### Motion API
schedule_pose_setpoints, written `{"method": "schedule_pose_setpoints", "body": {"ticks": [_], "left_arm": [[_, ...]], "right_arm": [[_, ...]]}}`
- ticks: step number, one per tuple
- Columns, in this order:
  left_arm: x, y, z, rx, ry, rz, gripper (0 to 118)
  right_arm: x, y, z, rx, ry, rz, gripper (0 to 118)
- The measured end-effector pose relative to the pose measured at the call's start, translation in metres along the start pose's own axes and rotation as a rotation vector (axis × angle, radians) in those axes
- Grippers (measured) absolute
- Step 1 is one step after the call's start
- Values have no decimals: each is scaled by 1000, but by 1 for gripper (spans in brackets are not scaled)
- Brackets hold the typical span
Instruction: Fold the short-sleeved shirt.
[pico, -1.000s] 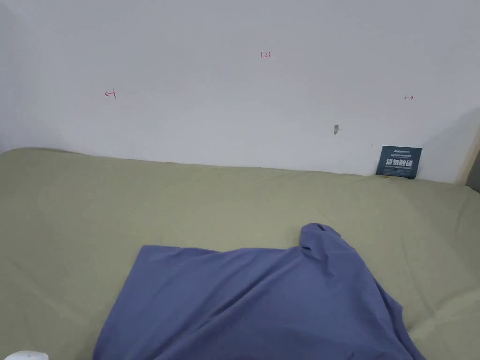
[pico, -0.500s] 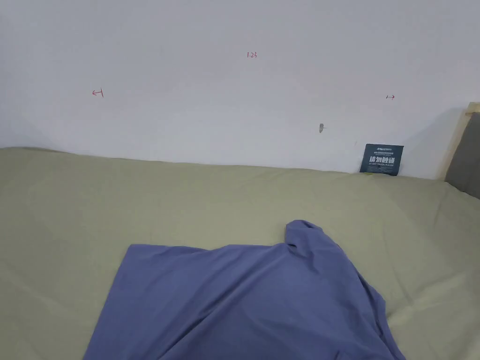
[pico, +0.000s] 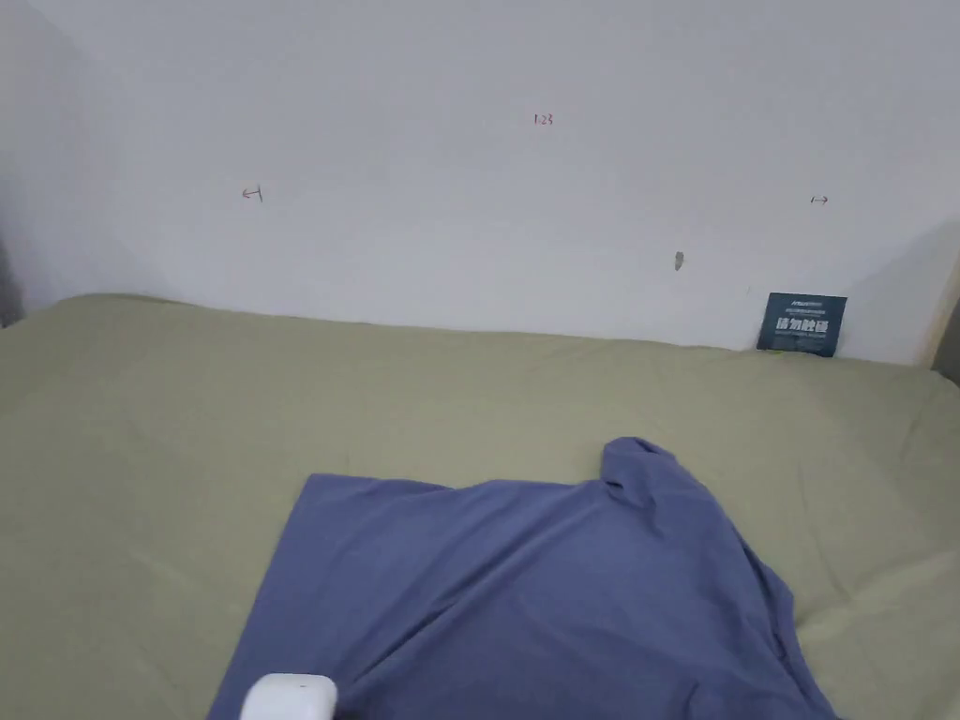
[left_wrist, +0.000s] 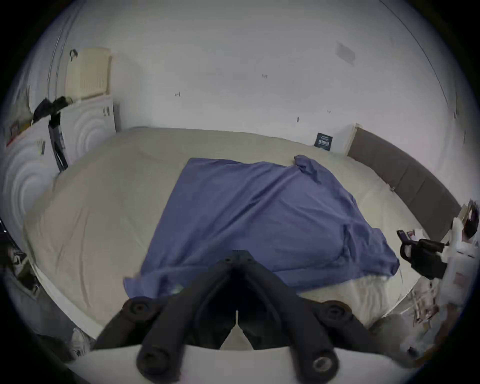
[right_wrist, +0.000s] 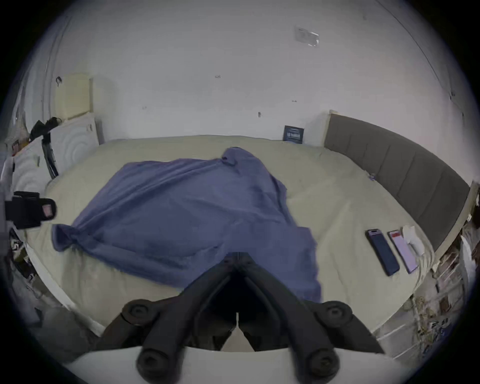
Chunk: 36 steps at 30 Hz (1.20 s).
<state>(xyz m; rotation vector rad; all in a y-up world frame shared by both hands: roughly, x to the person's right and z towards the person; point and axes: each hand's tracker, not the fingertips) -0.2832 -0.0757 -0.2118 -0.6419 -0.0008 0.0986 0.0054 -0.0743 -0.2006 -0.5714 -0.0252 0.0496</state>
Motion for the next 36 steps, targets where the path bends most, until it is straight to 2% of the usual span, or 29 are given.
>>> {"method": "schedule_pose_setpoints", "body": {"ticks": [2,4,7,13,14,15,16,17,18,20,22,23,24,25,26,27,28,29,30,31,32,34,35,36], "left_arm": [[19,-17,1,-19,11,-16,0],[25,-30,4,-49,-64,-27,0],[25,-46,2,-69,-27,-42,0],[-53,-29,8,17,29,156,0],[-72,-28,7,39,54,203,11],[-91,-27,4,33,60,247,39],[-101,-24,0,3,63,292,90],[-115,-24,-10,-45,58,330,111],[-125,-28,-17,-56,59,349,115],[-132,-30,-29,-79,85,373,115],[-135,-32,-49,-125,45,387,115],[-137,-34,-62,-171,19,373,113],[-133,-32,-74,-251,35,358,105],[-136,-32,-83,-303,77,342,89],[-135,-35,-80,-281,70,314,69],[-135,-31,-74,-246,116,289,27],[-136,-24,-71,-199,102,291,27],[-142,-21,-69,-171,30,315,9],[-145,-20,-70,-145,19,335,4],[-147,-15,-70,-182,27,310,4],[-138,-12,-68,-192,35,270,3],[-133,-9,-66,-203,44,199,4],[-131,-8,-64,-198,45,176,4],[-122,-3,-61,-200,47,191,4]], "right_arm": [[-20,-31,6,-17,32,21,1],[-31,-41,7,-81,94,33,1],[-36,-52,9,-91,114,34,1],[-11,-35,11,-64,131,-9,1],[-4,-31,10,-52,121,-19,1],[3,-26,9,-46,117,-26,1],[9,-22,8,-45,115,-30,1],[16,-18,8,-39,110,-39,1],[24,-14,7,-34,111,-49,1],[36,-7,5,-30,93,-63,1],[49,-2,5,-26,90,-89,1],[57,0,4,-21,83,-122,1],[64,1,3,-20,76,-144,1],[72,2,1,-22,69,-159,1],[80,2,-1,-26,49,-166,2],[90,2,-3,-37,33,-157,4],[99,1,-7,-51,21,-139,5],[108,-2,-14,-75,-6,-99,8],[116,-6,-23,-108,-14,-79,16],[123,-8,-32,-151,-4,-61,49],[127,-12,-43,-203,8,-58,62],[129,-17,-58,-271,38,-96,63],[127,-20,-63,-268,67,-99,63],[125,-24,-68,-257,54,-98,63]]}}
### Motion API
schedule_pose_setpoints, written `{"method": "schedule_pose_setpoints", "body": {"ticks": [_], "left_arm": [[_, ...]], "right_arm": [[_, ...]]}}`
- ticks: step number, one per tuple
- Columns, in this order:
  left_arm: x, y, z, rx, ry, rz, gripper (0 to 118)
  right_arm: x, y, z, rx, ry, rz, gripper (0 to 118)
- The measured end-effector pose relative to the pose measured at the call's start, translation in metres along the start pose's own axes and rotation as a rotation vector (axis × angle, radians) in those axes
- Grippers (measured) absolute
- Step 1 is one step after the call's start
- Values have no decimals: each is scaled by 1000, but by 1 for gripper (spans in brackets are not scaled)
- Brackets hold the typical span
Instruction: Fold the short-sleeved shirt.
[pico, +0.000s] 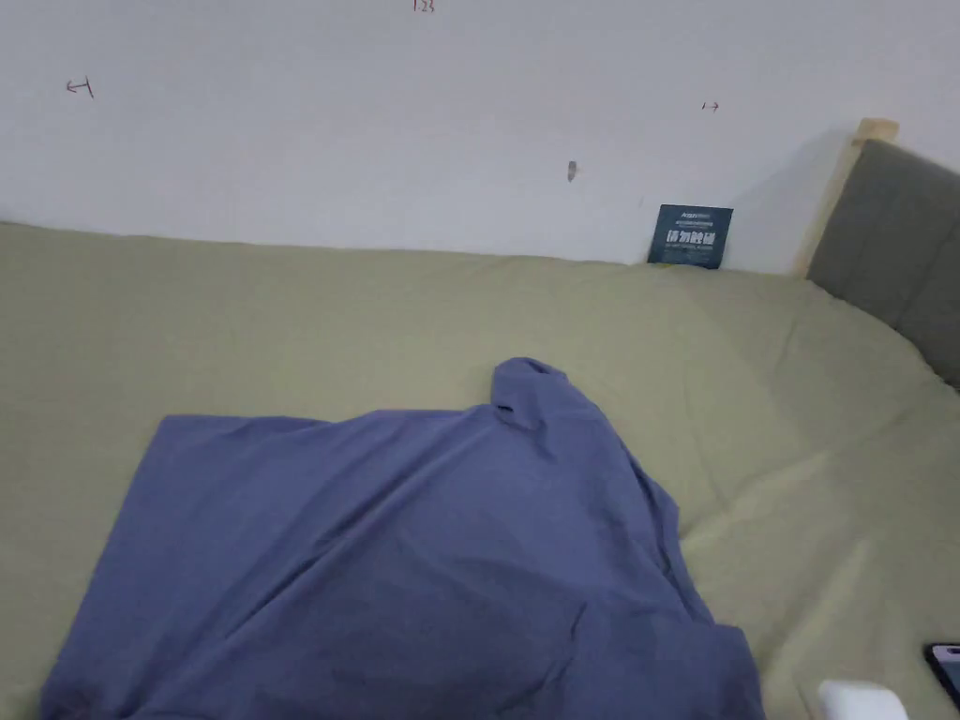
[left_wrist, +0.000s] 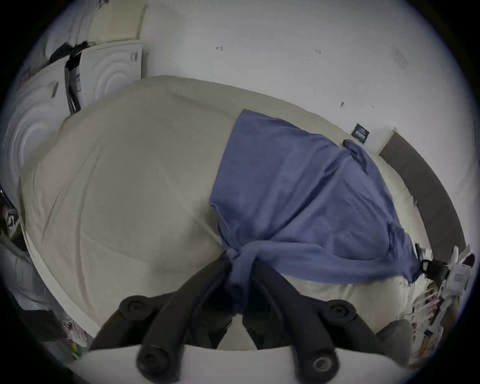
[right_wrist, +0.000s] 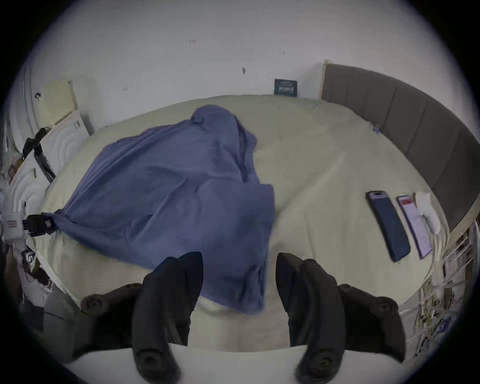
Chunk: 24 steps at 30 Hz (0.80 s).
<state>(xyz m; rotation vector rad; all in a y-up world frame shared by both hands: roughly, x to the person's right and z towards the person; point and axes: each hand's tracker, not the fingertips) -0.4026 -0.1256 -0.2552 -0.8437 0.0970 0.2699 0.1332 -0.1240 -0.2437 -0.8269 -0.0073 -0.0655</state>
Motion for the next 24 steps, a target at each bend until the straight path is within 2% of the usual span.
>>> {"method": "schedule_pose_setpoints", "body": {"ticks": [4,6,8,16,20,24], "left_arm": [[-2,2,-5,-9,-4,-1,4],[-1,2,-5,-14,-6,2,4],[-4,1,-7,-13,-11,4,4],[-11,4,0,8,-43,-34,4],[-4,19,7,21,-48,-58,4],[3,45,10,35,-56,-112,4]], "right_arm": [[-2,-3,-29,-105,-3,-2,63],[-3,-5,-34,-128,32,-17,59],[-8,-8,-30,-95,13,13,3],[-4,4,2,16,32,-13,3],[-7,25,10,37,21,55,3],[-7,56,11,67,28,73,3]]}}
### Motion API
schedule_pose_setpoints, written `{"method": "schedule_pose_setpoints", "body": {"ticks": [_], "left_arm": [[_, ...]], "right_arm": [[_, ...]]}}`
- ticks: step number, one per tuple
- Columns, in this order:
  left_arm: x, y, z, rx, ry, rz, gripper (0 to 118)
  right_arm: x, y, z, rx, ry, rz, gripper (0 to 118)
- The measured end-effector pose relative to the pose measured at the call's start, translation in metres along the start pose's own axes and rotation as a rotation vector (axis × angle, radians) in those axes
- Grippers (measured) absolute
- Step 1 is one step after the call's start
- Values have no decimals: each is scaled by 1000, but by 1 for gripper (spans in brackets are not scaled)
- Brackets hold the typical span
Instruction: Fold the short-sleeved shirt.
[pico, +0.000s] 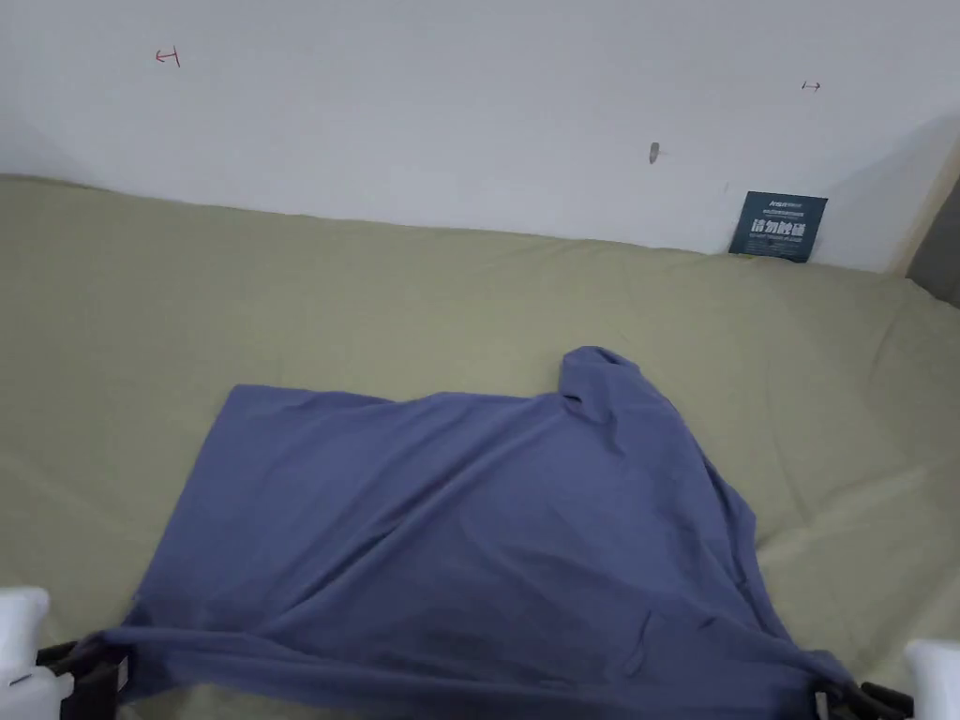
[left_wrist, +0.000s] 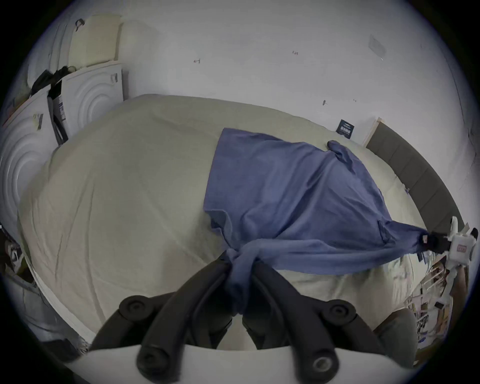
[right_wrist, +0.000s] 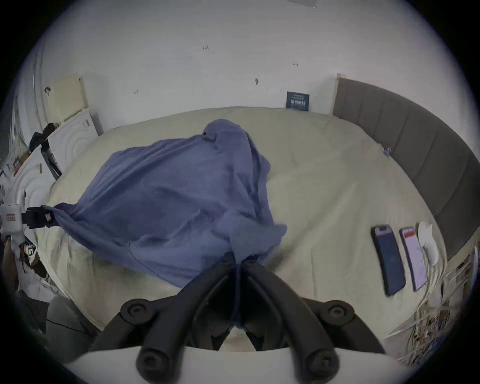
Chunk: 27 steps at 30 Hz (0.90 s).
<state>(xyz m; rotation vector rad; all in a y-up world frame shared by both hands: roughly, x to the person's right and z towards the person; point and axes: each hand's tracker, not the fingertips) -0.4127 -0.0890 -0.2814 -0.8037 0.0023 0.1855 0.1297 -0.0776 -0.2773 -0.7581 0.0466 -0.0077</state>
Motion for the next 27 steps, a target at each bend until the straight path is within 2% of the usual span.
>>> {"method": "schedule_pose_setpoints", "body": {"ticks": [4,6,12,15,21,22,23,24,25,26,27], "left_arm": [[-3,35,-15,-20,-15,-67,4],[-4,56,-24,-47,-16,-114,4],[-4,103,-65,-135,-36,-153,4],[-6,116,-89,-183,-29,-158,4],[-2,120,-120,-233,-47,-172,4],[-2,117,-123,-231,-55,-152,9],[-3,114,-124,-230,-96,-130,19],[-4,112,-125,-210,-125,-101,35],[-3,109,-124,-190,-132,-83,59],[-4,108,-123,-185,-149,-66,67],[-5,106,-121,-165,-159,-30,67]], "right_arm": [[4,43,-14,5,8,49,3],[5,67,-26,-4,13,101,3],[12,126,-83,-110,44,174,3],[17,141,-114,-180,65,164,3],[11,141,-143,-201,42,154,6],[10,139,-145,-195,53,143,28],[10,136,-145,-181,67,127,57],[10,133,-146,-158,67,101,78],[11,130,-146,-132,59,96,79],[10,127,-140,-95,86,83,79],[8,125,-133,-61,111,69,79]]}}
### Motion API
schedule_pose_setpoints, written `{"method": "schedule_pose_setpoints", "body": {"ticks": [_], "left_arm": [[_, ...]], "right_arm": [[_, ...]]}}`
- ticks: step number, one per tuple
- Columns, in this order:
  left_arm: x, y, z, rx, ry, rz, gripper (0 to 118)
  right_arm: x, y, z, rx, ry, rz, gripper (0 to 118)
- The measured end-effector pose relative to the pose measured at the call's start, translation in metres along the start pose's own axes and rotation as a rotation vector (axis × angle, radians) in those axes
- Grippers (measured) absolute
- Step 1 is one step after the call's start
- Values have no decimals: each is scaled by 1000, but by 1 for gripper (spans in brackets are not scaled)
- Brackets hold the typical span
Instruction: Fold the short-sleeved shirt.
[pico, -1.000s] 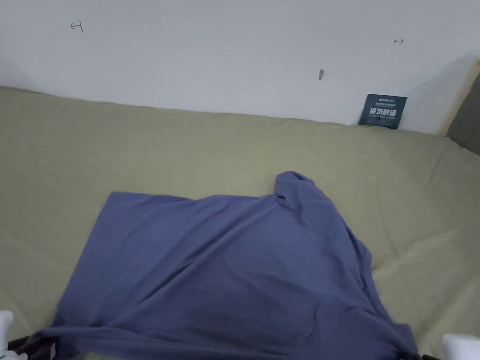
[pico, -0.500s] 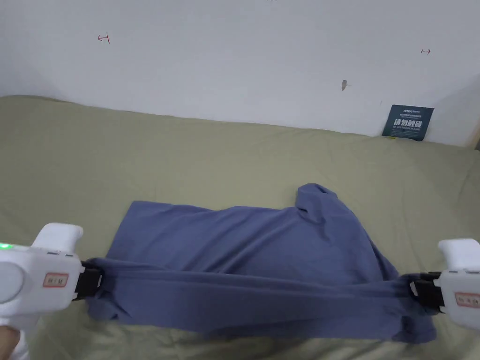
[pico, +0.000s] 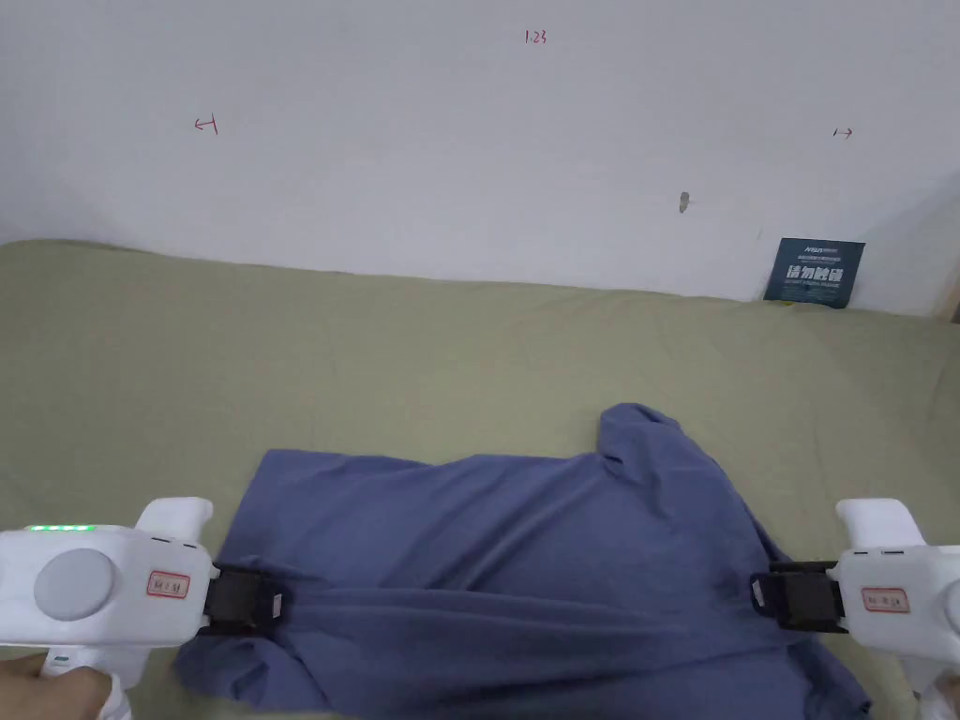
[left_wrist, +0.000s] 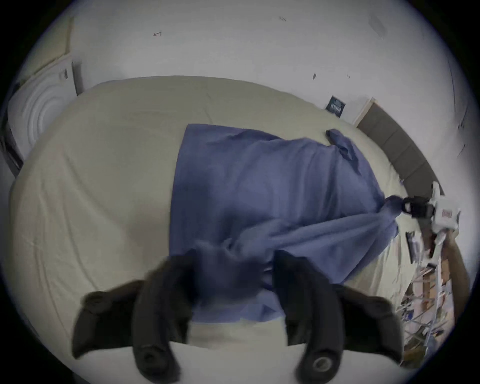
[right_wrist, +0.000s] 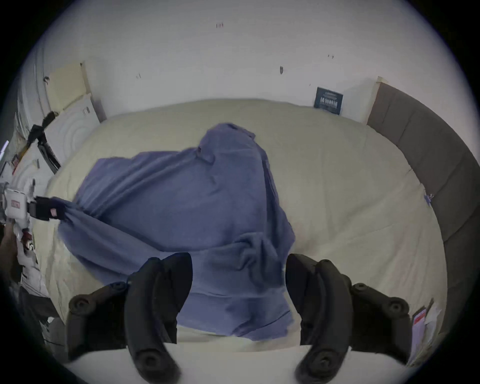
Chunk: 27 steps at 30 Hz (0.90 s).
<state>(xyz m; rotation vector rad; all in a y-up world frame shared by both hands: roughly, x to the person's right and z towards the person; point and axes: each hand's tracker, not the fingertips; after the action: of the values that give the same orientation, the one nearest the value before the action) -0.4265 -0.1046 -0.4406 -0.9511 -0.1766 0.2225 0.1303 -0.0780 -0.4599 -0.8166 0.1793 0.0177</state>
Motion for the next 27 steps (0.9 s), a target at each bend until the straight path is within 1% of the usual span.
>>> {"method": "schedule_pose_setpoints", "body": {"ticks": [1,3,5,7,8,9,11,12,13,14,15,16,17,18,19,20,21,22,24,25,27], "left_arm": [[0,-2,4,19,-11,11,67],[5,-4,18,57,4,11,67],[15,-6,42,128,38,-43,66],[30,-16,72,225,89,-105,66],[38,-26,88,295,100,-124,66],[35,-34,91,334,120,-128,66],[47,-64,110,405,141,-106,65],[52,-82,117,427,143,-67,56],[55,-97,120,453,134,-41,22],[58,-111,120,437,149,27,0],[59,-128,121,435,194,75,0],[59,-140,120,425,180,100,0],[59,-155,118,398,135,138,0],[57,-165,115,379,105,159,0],[55,-171,112,355,132,158,0],[54,-177,108,352,153,156,0],[56,-179,105,318,144,161,0],[52,-179,103,321,134,174,0],[45,-172,98,331,79,234,0],[48,-167,98,370,80,232,0],[46,-150,90,392,90,202,0]], "right_arm": [[-3,-2,6,19,13,-9,79],[-12,-7,24,57,8,0,79],[-25,-15,47,129,-5,47,79],[-40,-25,70,203,-62,87,79],[-50,-33,83,244,-113,100,79],[-58,-41,93,288,-161,99,79],[-72,-62,112,340,-185,54,78],[-78,-74,120,384,-194,-4,77],[-83,-84,124,379,-180,-46,71],[-88,-95,128,376,-148,-77,48],[-93,-107,130,363,-160,-102,5],[-99,-116,131,325,-159,-110,0],[-103,-123,136,356,-184,-104,0],[-104,-129,136,324,-140,-117,0],[-105,-133,136,288,-115,-121,0],[-107,-136,135,265,-122,-111,0],[-107,-138,134,262,-128,-94,0],[-109,-147,129,261,-126,-93,0],[-103,-144,127,235,-122,-106,0],[-99,-141,126,233,-119,-113,0],[-93,-142,120,237,-123,-121,0]]}}
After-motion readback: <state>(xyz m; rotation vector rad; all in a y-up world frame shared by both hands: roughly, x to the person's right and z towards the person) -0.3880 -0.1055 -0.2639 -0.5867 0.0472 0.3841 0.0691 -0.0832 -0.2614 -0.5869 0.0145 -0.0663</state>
